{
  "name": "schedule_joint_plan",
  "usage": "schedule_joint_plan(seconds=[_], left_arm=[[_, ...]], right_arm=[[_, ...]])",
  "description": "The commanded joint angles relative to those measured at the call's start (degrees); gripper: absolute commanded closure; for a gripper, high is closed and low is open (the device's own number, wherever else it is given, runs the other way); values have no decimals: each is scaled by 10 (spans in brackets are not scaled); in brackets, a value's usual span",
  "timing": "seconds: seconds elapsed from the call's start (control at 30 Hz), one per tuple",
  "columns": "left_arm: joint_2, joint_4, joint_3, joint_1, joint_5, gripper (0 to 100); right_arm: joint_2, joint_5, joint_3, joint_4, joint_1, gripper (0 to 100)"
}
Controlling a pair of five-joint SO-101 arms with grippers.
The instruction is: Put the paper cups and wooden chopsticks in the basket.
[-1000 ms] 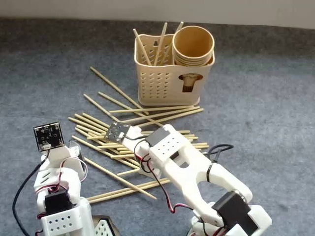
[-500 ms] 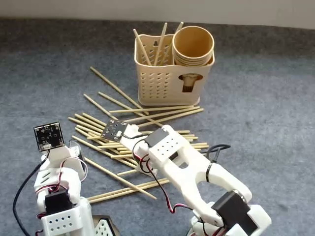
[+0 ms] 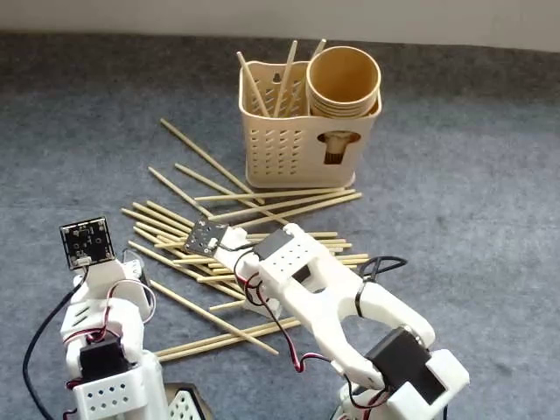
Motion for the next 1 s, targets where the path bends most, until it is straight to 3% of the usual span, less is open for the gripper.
schedule_joint_plan(seconds=[0.0, 0.4, 0.77, 0.97], left_arm=[[0, -1, 12, -7, -4, 905], [0, -1, 12, -7, -4, 905], [0, -1, 12, -7, -4, 905], [0, -1, 12, -7, -4, 905]], right_arm=[[-3, 6, -22, -8, -3, 861], [-2, 3, -21, -7, -2, 910], [-8, 4, -21, -4, 44, 984], [-9, 4, -27, 51, 44, 993]])
